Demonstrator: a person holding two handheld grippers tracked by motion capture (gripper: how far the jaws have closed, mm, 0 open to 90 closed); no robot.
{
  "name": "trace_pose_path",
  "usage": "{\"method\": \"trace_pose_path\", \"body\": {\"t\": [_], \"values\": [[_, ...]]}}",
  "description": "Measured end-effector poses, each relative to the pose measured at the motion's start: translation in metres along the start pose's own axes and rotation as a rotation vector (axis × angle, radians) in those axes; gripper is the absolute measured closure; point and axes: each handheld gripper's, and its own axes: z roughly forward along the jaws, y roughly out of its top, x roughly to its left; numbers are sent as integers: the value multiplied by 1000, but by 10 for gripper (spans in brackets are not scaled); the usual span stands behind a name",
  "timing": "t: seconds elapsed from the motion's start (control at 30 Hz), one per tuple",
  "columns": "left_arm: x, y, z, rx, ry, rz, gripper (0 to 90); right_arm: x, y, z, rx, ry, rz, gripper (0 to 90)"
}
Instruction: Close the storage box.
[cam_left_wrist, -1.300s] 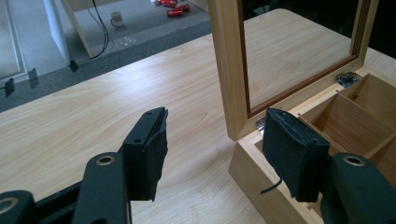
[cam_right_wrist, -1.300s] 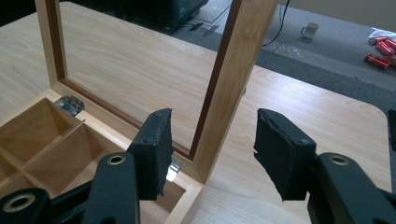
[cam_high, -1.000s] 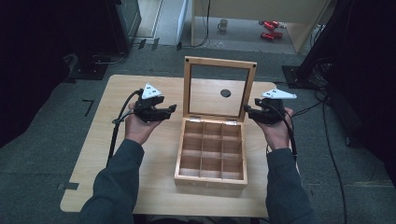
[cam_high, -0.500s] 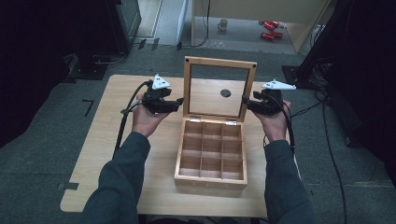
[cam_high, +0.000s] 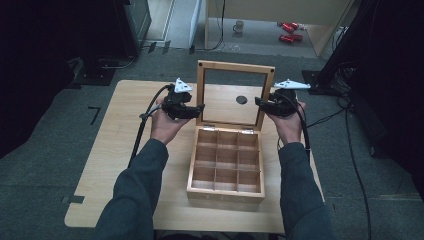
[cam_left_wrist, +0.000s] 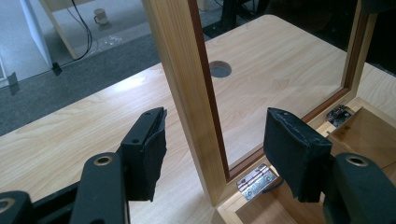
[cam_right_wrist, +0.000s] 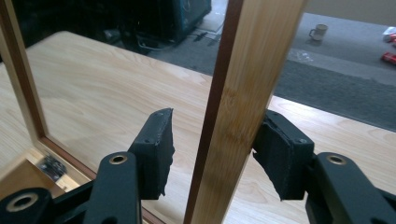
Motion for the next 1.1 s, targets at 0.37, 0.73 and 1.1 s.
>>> {"method": "trace_pose_path", "body": {"t": [0.37,0.73,1.1], "values": [[1,-2,1,-13,-5,-15,389,8,-3,-10,-34,2,2,470],[-7,0,-6,-54,-28,-2,399,20,-11,-32,-49,-5,-61,481],[-14,-5,-30,-115,-50,27,589,38,-22,-67,-78,-21,-86,512]]}}
